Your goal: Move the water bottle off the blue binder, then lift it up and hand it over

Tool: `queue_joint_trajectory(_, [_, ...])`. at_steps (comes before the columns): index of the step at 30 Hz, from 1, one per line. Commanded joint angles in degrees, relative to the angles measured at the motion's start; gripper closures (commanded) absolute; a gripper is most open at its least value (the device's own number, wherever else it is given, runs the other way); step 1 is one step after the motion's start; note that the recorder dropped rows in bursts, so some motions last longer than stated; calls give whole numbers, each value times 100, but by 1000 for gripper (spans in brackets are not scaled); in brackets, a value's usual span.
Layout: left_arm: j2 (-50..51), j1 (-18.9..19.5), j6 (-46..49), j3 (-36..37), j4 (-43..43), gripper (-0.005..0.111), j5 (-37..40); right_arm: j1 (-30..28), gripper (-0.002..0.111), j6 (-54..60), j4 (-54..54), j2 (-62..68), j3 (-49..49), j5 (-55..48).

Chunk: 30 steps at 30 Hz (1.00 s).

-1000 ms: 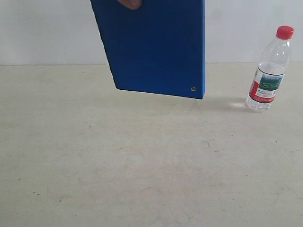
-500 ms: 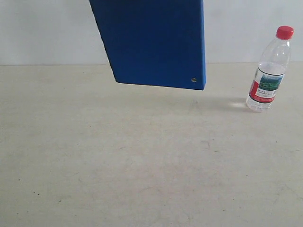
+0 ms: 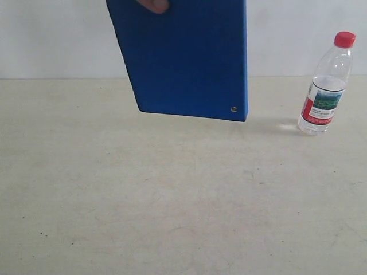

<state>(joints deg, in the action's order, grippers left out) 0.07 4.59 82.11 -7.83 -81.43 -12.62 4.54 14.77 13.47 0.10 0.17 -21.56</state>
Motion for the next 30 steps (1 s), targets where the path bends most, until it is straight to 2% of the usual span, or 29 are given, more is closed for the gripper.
queue_joint_trajectory(1, [-7,18,16,18,3,102,4,5,108,-33,-2,-10,-17,37])
queue_joint_trajectory(16, [-7,18,16,18,13,102,91,5,108,-46,-2,-10,-17,37])
queue_joint_trajectory(18, [-7,31,16,18,1598,102,135,5,108,-46,-2,-10,-17,37])
queue_joint_trajectory(19, [-7,71,-435,18,3918,102,-28,5,108,-46,-2,-10,-17,37])
queue_joint_trajectory(21, [-7,77,-2231,18,5434,102,-102,5,108,-46,-2,-10,-17,37])
queue_joint_trajectory(22, [-7,77,-3216,18,5917,102,-40,5,108,-58,-2,-10,-17,37])
queue_joint_trajectory(23, [-7,77,-4532,55,6460,102,66,5,108,-58,-2,-10,-17,37])
queue_joint_trajectory(24, [-7,77,-7282,247,7296,102,302,5,108,-58,-2,-10,-17,37])
queue_joint_trajectory(25, [-7,77,-9129,525,7930,102,531,5,108,-58,-2,-10,-17,37])
queue_joint_trajectory(26, [-7,77,-9998,780,8214,102,646,5,108,-58,-2,-10,-17,37])
queue_joint_trajectory(27, [-7,77,-10487,783,8553,102,1220,5,108,-58,-2,-10,-17,37])
queue_joint_trajectory(30, [-7,77,-10532,783,8528,102,2840,5,108,-58,-2,-10,-17,37])
